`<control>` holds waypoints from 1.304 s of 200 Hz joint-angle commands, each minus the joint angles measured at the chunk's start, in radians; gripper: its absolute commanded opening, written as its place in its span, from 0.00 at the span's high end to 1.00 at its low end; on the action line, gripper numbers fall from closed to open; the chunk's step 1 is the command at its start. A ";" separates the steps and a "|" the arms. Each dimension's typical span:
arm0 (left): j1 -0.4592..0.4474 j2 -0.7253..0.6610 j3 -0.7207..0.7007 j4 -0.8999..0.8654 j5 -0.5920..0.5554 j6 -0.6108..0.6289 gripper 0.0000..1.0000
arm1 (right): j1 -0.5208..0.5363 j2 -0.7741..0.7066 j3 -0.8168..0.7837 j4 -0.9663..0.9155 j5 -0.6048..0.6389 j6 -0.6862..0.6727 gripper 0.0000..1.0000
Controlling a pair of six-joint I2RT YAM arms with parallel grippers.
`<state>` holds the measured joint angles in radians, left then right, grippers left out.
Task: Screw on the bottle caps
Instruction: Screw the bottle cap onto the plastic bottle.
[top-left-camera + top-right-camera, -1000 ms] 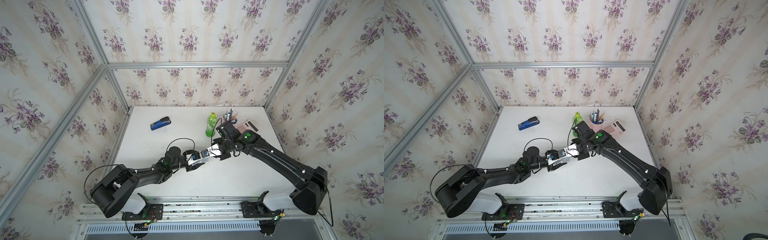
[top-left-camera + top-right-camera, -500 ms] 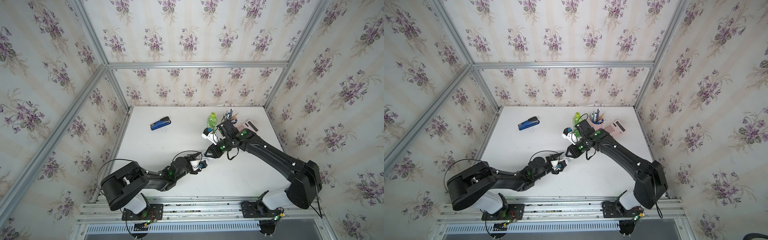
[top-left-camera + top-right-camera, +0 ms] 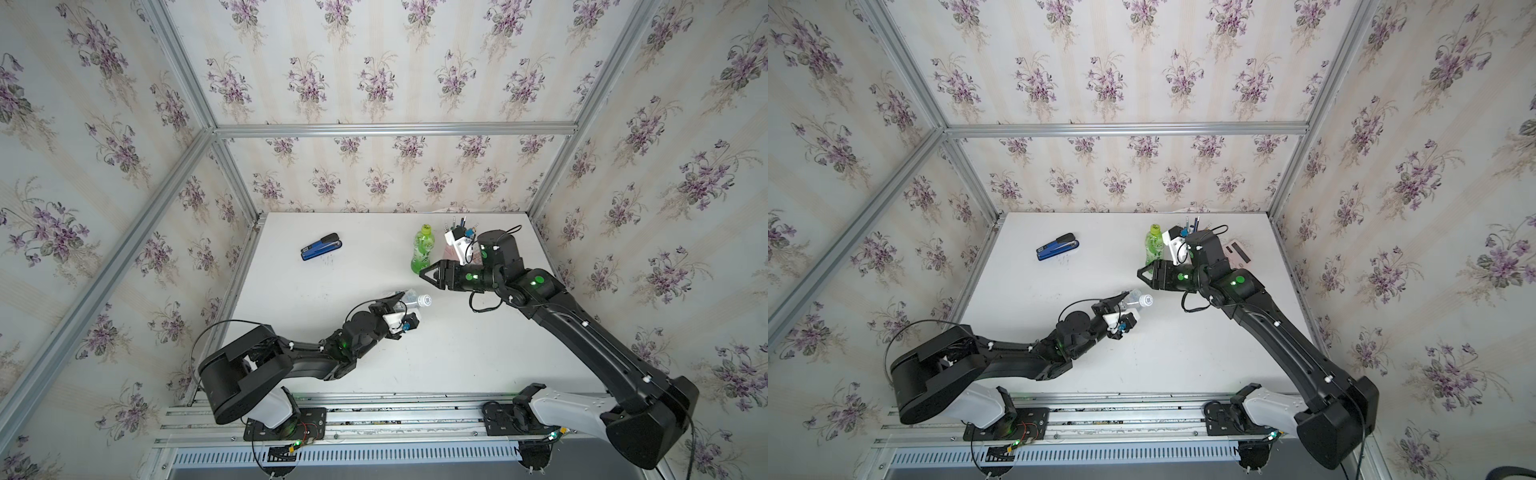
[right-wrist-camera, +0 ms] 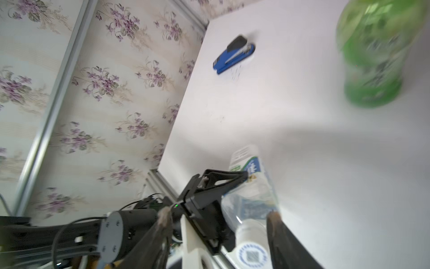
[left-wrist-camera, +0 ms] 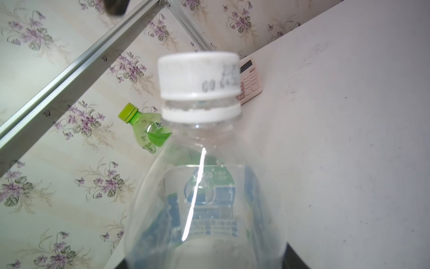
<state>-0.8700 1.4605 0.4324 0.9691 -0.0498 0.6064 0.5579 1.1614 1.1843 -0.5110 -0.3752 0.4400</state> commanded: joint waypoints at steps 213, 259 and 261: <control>0.240 -0.177 0.302 -0.934 0.483 0.090 0.41 | 0.092 0.078 -0.088 -0.010 -0.012 -1.597 0.38; 0.238 -0.172 0.304 -0.920 0.493 0.101 0.41 | 0.125 0.103 -0.087 0.000 0.025 -1.628 0.53; 0.238 -0.171 0.304 -0.920 0.493 0.100 0.41 | 0.126 0.103 -0.087 0.002 0.025 -1.627 0.54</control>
<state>-0.6308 1.2835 0.7303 0.0254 0.4297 0.6888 0.6704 1.2606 1.0927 -0.5041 -0.3706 -1.1561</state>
